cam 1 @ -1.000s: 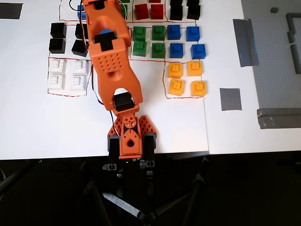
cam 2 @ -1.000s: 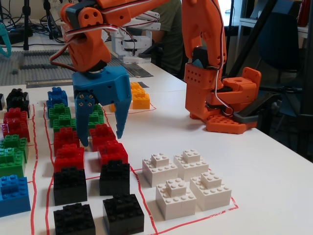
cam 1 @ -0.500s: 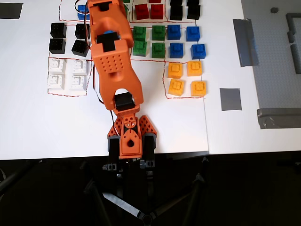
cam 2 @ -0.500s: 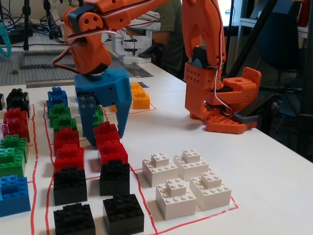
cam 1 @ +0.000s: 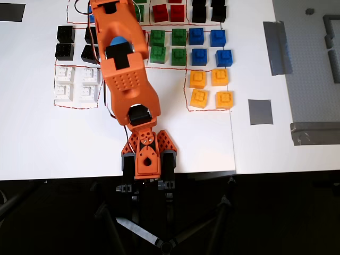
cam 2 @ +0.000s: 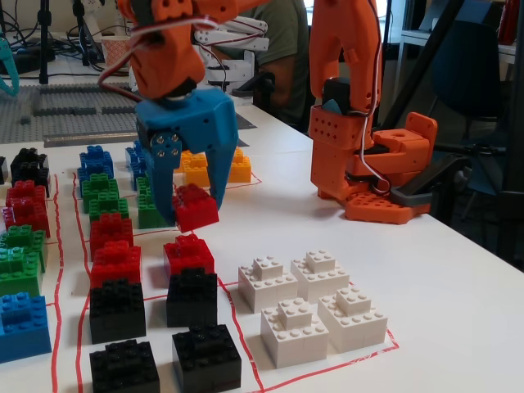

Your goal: Grab the block and put it in the grey marker

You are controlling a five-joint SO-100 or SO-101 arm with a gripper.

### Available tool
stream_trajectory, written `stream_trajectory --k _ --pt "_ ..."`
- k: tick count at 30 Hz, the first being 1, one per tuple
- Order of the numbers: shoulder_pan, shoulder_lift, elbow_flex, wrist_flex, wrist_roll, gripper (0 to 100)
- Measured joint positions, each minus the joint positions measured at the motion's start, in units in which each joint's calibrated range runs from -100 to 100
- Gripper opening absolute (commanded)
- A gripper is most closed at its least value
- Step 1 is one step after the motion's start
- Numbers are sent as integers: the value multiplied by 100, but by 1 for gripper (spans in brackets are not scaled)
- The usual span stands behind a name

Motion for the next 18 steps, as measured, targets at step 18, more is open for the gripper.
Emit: stream_trajectory --k 18 --pt "2070 -2281 -135 1522 1514 0"
